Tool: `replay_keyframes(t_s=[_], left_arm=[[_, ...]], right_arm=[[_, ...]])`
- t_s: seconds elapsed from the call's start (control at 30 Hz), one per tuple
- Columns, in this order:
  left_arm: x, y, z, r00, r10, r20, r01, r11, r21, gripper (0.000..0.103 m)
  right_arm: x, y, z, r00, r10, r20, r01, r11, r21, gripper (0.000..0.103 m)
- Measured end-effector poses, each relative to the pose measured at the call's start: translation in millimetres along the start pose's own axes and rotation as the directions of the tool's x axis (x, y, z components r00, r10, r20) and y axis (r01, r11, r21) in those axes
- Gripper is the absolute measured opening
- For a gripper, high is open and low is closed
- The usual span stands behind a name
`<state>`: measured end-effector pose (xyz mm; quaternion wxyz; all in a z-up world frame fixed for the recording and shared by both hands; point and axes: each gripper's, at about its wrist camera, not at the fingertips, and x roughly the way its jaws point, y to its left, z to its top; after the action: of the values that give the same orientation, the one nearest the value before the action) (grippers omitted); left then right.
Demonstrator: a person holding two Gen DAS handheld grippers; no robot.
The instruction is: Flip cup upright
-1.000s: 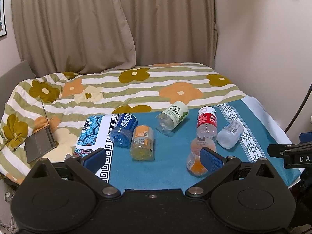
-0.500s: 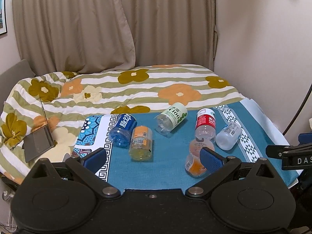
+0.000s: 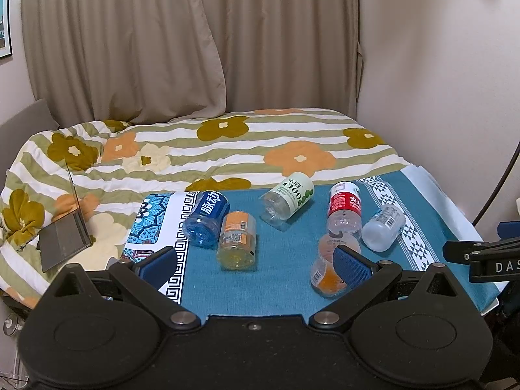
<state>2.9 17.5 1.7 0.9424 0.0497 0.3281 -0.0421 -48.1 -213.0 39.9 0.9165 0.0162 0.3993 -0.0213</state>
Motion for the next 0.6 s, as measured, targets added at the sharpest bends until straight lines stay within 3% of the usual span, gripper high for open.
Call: replay_keyframes(t_s=[0.6], left_arm=[[5.1,7.1,2.6,1.0,0.012,0.006,-0.012,1.0,0.006,0.103]], right_arm=[[-0.2,1.0,2.2,1.0,-0.003,0.001,0.003,1.0,0.001,0.103]])
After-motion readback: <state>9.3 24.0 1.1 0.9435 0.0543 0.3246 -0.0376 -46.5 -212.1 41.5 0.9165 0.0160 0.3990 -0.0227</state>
